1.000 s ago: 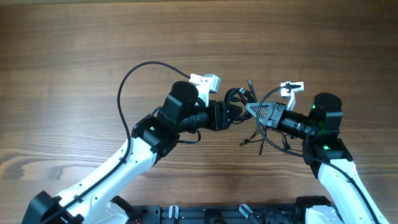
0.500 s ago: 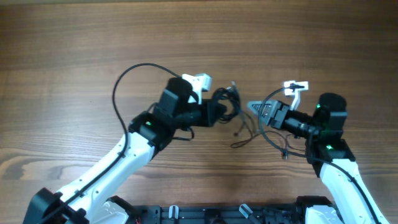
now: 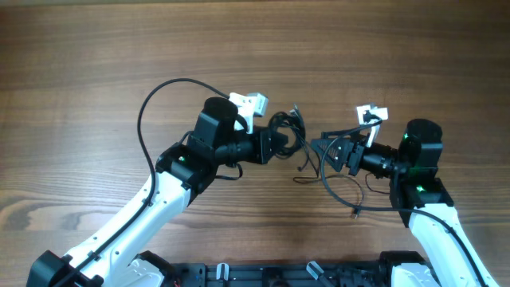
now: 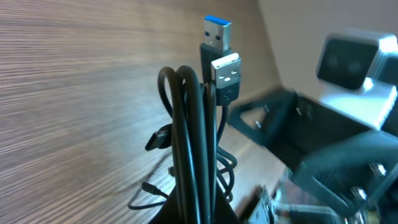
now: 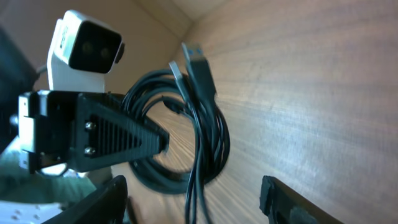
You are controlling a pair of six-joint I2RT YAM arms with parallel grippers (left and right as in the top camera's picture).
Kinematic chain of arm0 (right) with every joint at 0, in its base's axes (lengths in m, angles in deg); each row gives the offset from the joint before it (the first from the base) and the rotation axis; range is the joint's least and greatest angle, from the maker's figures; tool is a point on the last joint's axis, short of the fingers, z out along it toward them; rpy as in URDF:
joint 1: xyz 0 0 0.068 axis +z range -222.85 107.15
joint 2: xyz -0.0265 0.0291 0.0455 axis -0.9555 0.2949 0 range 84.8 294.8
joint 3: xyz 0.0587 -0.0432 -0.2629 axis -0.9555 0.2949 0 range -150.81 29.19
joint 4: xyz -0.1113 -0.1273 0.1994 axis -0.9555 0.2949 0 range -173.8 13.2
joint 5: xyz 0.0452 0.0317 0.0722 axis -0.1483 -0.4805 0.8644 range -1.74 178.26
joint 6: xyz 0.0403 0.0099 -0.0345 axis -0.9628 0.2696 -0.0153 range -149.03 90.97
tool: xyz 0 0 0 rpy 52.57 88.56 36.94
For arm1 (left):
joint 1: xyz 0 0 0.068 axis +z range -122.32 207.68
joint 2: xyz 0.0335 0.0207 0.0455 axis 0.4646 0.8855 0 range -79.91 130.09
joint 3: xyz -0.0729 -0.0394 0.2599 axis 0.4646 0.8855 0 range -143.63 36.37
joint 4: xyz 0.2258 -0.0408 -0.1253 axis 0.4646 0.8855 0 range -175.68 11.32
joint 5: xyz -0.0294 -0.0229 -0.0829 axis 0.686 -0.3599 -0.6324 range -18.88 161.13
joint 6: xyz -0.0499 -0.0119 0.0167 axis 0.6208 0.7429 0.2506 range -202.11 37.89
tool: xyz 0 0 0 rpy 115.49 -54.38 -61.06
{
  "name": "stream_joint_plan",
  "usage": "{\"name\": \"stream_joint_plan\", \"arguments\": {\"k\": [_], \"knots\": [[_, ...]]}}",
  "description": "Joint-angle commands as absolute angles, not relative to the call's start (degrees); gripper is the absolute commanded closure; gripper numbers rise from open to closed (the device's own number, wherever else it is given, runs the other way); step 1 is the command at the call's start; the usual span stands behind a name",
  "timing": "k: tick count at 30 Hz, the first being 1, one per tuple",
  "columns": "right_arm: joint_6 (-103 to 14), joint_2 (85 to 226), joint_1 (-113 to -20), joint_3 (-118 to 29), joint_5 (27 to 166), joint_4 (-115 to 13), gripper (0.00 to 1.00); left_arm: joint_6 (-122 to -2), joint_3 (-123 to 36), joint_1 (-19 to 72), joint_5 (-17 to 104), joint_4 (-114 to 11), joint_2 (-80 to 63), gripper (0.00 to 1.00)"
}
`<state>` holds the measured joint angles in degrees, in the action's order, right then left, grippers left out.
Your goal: Untangle cables
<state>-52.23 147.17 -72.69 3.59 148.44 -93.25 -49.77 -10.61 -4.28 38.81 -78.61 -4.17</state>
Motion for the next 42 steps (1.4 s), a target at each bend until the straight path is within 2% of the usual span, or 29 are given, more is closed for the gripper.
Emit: {"name": "stream_joint_plan", "arguments": {"k": [1,2,9,13,14,17,19,24,30,33,42], "knots": [[-47.03,147.21,-72.03,3.43,148.57,-94.21,0.36,-56.44,-11.11,-4.35,30.9,-79.22,-5.24,0.96],[-47.03,147.21,-72.05,3.43,148.44,-93.54,0.4,-56.46,-11.11,-4.33,31.2,-79.49,-5.24,0.96],[-41.44,147.23,-71.18,3.43,148.14,-84.51,0.41,-55.28,-11.11,-4.28,33.65,-84.88,-5.24,0.96],[-40.63,147.21,-68.62,3.43,150.98,-84.2,0.48,-54.03,-11.11,-4.3,33.67,-87.49,-5.24,0.96],[-40.85,147.21,-68.03,3.43,151.87,-84.9,0.52,-54.03,-11.11,-4.3,33.67,-87.46,-5.24,0.96],[-43.75,147.21,-67.18,3.43,151.98,-86.19,0.8,-54.1,-11.11,-4.28,33.69,-87.38,-5.24,0.96],[-47.29,147.21,-67.18,3.43,152.01,-86.37,0.95,-54.78,-11.11,-4.28,33.69,-87.31,-5.24,0.96],[-58.44,147.21,-67.2,3.41,159.74,-88.73,0.96,-58.71,-11.11,-4.28,37.94,-83.16,-5.24,0.96],[-70.27,147.21,-67.18,3.41,164.16,-100.49,0.96,-62.17,-11.11,-5.31,37.94,-82.61,-5.24,0.96],[-72.12,147.21,-67.18,3.41,161.18,-104.99,0.95,-62.43,-11.11,-6.82,37.74,-83.42,-5.24,0.96],[-74.09,147.23,-67.18,3.41,143.37,-102.61,0.96,-62.45,-11.11,-8.13,35.22,-85.1,-5.24,0.96]]}}
